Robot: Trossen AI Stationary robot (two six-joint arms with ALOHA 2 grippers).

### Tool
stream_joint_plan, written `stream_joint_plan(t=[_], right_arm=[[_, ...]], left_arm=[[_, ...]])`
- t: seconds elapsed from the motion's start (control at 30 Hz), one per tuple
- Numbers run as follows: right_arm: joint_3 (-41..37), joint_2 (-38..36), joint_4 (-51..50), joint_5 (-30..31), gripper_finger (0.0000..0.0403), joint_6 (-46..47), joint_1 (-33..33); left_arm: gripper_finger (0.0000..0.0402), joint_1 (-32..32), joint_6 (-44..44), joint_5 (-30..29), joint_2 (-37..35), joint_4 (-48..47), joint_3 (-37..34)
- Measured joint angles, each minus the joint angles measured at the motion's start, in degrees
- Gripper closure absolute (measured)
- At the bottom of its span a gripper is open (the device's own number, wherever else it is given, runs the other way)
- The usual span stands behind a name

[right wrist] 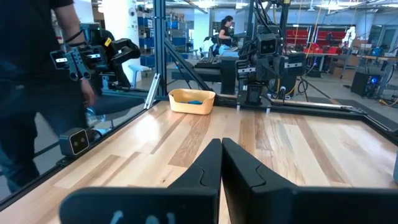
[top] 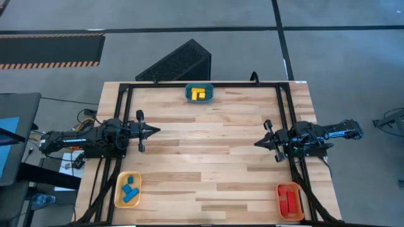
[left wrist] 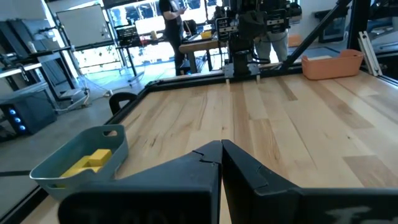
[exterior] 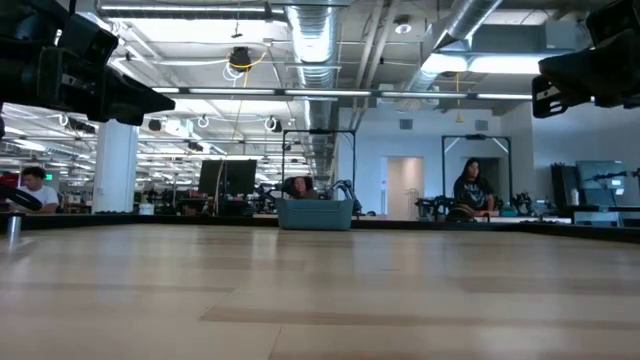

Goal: Sort & place blocks by color
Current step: Return to Home Position

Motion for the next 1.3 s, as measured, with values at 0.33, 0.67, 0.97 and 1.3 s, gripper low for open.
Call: stream_joint_plan(t=[0.33, 0.67, 0.97, 1.3], right_arm=[[0.0, 0.0, 0.0, 0.0, 0.0376, 0.0, 0.0], [0.0, 0.0, 0.0, 0.0, 0.0375, 0.0, 0.0], [0.0, 0.0, 0.0, 0.0, 0.0376, 0.0, 0.0], [0.0, 0.0, 0.0, 0.0, 0.0374, 0.0, 0.0]], left_arm=[[0.0401, 0.0, 0.0, 0.0, 0.0, 0.0, 0.0], [0.0401, -1.1, 0.0, 0.0, 0.0, 0.0, 0.0], [0.0401, -1.1, 0.0, 0.0, 0.0, 0.0, 0.0], [0.0401, -1.1, 0.0, 0.0, 0.0, 0.0, 0.0]])
